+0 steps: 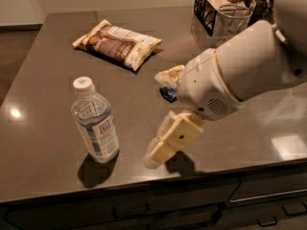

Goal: Move blue plastic bottle near brown chip bag

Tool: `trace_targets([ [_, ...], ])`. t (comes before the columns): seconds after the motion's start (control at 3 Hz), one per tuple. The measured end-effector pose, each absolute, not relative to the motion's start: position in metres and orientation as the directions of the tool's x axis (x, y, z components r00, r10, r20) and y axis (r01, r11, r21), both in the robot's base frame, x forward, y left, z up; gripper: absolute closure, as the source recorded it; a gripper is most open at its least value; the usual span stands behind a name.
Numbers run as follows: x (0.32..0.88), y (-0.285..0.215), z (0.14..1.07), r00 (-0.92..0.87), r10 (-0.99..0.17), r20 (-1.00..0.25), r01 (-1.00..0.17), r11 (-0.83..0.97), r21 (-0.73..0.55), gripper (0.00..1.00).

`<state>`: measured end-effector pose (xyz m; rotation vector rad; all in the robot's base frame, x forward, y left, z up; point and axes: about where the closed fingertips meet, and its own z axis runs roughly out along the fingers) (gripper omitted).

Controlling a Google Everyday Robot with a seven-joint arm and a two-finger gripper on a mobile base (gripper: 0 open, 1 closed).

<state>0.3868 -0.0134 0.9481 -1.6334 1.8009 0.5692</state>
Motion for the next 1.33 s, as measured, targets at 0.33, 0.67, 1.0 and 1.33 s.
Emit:
trace_targets([
  [0.33,0.387,0.021,0.943,-0.062,-0.651,-0.757,-0.985,0.162,-0.059,0.00],
  [0.67,0.384,0.050,0.942,-0.079,-0.606,-0.792,-0.985,0.168,-0.031,0.00],
  [1.0,0.384,0.077,0.940,-0.071,-0.578,-0.813,-0.987,0.157,-0.026,0.00],
  [1.33,0.388,0.098,0.934,-0.081,-0.563,-0.822,-0.988,0.152,-0.007,0.18],
])
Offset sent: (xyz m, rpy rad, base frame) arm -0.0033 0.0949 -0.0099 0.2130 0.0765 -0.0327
